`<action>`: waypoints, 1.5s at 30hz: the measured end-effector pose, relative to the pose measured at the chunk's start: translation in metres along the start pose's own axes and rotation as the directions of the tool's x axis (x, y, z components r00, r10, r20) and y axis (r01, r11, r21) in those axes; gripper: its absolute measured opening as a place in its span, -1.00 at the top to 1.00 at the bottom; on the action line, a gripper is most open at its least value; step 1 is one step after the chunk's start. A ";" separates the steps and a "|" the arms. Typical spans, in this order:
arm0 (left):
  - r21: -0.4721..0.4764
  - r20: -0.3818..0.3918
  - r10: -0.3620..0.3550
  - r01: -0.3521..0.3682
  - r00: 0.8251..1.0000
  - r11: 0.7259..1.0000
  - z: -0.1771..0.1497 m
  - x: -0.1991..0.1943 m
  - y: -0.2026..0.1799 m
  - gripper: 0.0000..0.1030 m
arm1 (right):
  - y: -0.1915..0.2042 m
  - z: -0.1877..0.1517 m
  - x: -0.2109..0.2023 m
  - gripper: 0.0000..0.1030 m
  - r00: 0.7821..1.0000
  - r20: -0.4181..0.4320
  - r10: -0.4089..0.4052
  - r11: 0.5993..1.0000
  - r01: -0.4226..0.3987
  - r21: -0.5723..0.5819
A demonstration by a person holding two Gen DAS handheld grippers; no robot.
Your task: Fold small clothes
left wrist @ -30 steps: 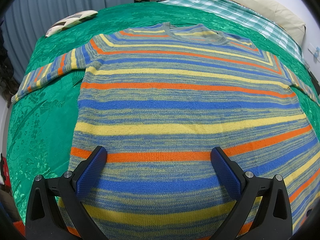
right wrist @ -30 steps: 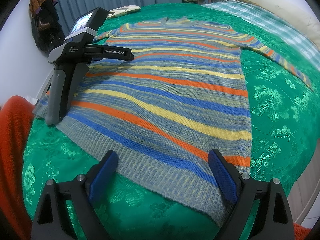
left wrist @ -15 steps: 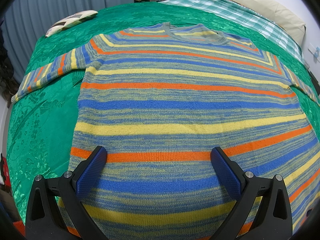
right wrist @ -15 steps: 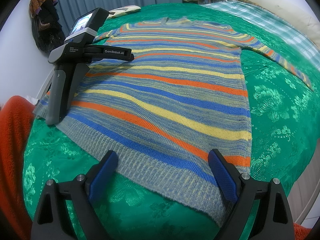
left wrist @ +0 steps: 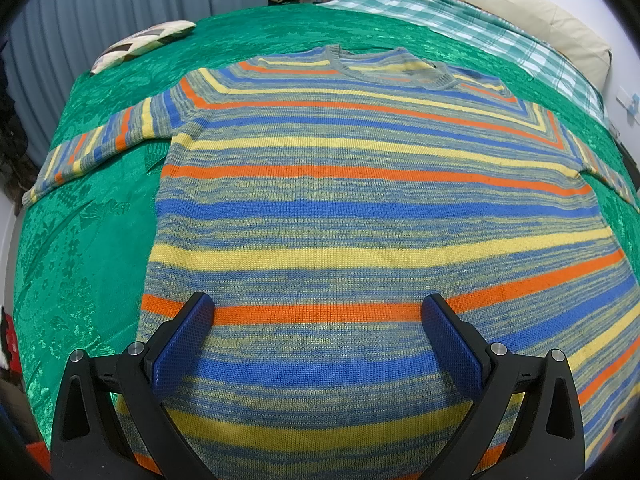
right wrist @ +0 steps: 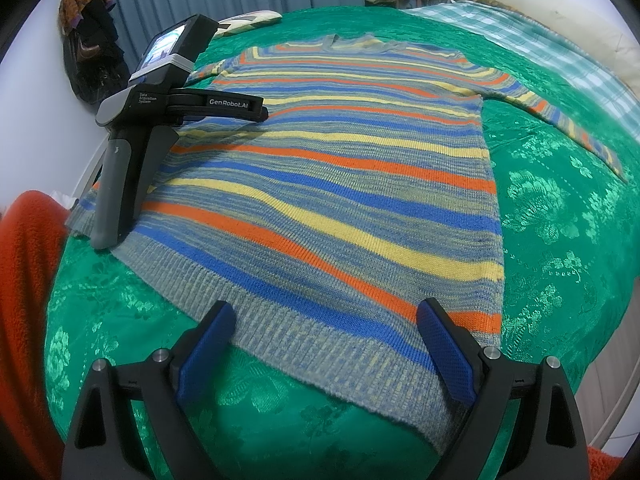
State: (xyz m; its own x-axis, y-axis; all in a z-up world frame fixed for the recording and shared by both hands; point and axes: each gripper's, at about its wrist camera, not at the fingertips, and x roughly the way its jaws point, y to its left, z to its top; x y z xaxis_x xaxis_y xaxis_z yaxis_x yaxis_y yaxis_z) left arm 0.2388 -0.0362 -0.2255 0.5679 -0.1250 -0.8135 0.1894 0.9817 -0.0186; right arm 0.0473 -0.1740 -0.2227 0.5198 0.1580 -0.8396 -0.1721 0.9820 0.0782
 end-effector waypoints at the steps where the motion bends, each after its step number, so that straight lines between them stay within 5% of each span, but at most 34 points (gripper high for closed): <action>1: 0.000 0.000 0.000 0.000 1.000 1.000 0.000 0.000 0.000 -0.99 | 0.000 0.000 0.000 -0.79 1.000 0.000 0.000 1.000 0.000 0.001; 29: -0.001 0.000 0.000 0.000 1.000 1.000 0.000 0.000 0.000 -0.99 | -0.001 0.000 -0.004 -0.79 1.000 -0.001 0.010 1.000 -0.010 0.011; 33: -0.001 0.000 0.000 0.000 1.000 1.000 0.000 0.000 -0.001 -0.99 | -0.018 0.014 -0.019 -0.77 0.994 -0.030 0.106 0.988 -0.102 0.113; 35: -0.001 0.000 0.000 0.000 1.000 1.000 0.000 0.000 0.000 -0.99 | -0.045 0.031 -0.036 -0.77 0.985 0.001 0.174 0.967 -0.171 0.189; 38: -0.001 0.000 -0.001 0.001 1.000 1.000 0.000 0.000 0.000 -0.99 | -0.098 0.066 -0.063 -0.77 0.987 0.077 0.144 0.957 -0.158 0.241; 42: -0.001 0.001 0.000 0.000 1.000 1.000 -0.001 0.000 -0.001 -0.99 | -0.215 0.121 -0.092 -0.77 0.975 0.219 -0.029 0.932 -0.053 0.358; 45: -0.001 0.000 0.000 0.000 1.000 1.000 -0.001 0.000 0.000 -0.99 | -0.315 0.142 -0.082 -0.77 0.963 0.228 -0.146 0.839 -0.002 0.544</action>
State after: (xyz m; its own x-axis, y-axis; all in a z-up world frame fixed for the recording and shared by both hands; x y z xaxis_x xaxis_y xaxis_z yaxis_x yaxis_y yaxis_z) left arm 0.2380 -0.0364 -0.2261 0.5683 -0.1247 -0.8133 0.1885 0.9819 -0.0189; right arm 0.1772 -0.4818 -0.1021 0.7164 0.0326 -0.6970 0.3096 0.8803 0.3595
